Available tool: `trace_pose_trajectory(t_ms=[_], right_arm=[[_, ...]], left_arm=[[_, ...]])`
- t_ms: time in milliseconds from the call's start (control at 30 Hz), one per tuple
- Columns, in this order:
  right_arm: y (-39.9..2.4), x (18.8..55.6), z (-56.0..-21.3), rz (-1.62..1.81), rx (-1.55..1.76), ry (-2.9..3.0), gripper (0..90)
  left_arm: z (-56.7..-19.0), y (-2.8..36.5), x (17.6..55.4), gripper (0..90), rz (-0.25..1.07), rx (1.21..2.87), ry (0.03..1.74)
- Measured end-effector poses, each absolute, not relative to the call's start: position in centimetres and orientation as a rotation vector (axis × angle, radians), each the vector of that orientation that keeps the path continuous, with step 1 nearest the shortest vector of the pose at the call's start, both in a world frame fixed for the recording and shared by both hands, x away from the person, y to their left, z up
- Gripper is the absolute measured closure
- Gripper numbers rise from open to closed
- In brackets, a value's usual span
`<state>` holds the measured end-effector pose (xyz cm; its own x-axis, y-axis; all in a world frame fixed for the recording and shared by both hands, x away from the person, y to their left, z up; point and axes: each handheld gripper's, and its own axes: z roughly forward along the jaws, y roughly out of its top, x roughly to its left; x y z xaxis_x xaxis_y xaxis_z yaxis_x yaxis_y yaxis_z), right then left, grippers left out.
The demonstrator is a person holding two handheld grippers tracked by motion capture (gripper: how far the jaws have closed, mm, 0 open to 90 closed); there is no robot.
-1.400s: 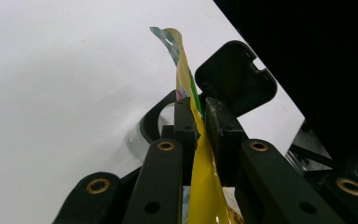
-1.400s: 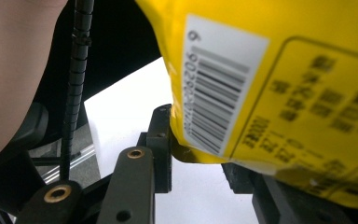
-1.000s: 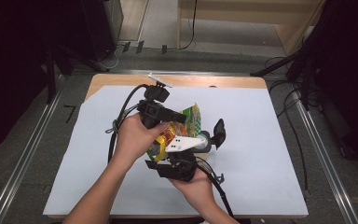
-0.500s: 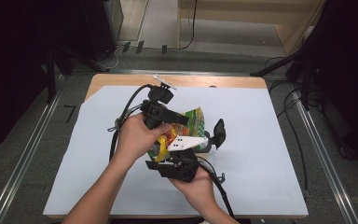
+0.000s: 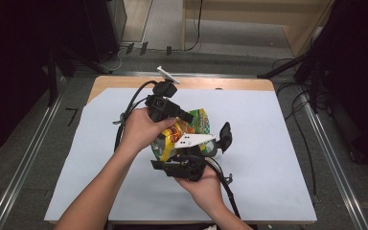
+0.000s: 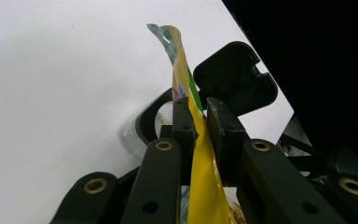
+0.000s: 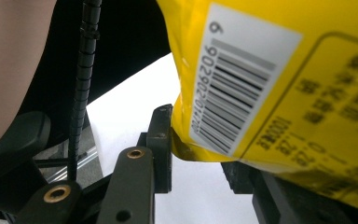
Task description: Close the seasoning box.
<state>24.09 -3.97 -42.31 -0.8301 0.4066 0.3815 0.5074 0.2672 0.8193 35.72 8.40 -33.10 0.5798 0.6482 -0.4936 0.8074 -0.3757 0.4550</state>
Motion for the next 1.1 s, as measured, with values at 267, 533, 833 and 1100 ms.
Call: trace_pose_trajectory(t_ms=[267,533,833,1100], right_arm=[[-3.71,24.38,-42.11,-1.621,-0.895,-2.432,67.5],[-3.69,24.34,-42.12,-1.626,-0.893,-2.451,67.6],[-3.39,24.45,-42.13,-1.652,-0.883,-2.456,67.5],[-3.48,24.48,-42.51,-1.629,-0.862,-2.466,69.7]], left_arm=[[-33.14,8.48,36.60,82.3,-0.331,2.151,1.174],[-33.15,8.46,36.49,82.2,-0.319,2.153,1.162],[-33.02,8.68,36.67,82.3,-0.311,2.148,1.166],[-32.81,8.32,36.37,83.2,-0.283,2.188,1.163]])
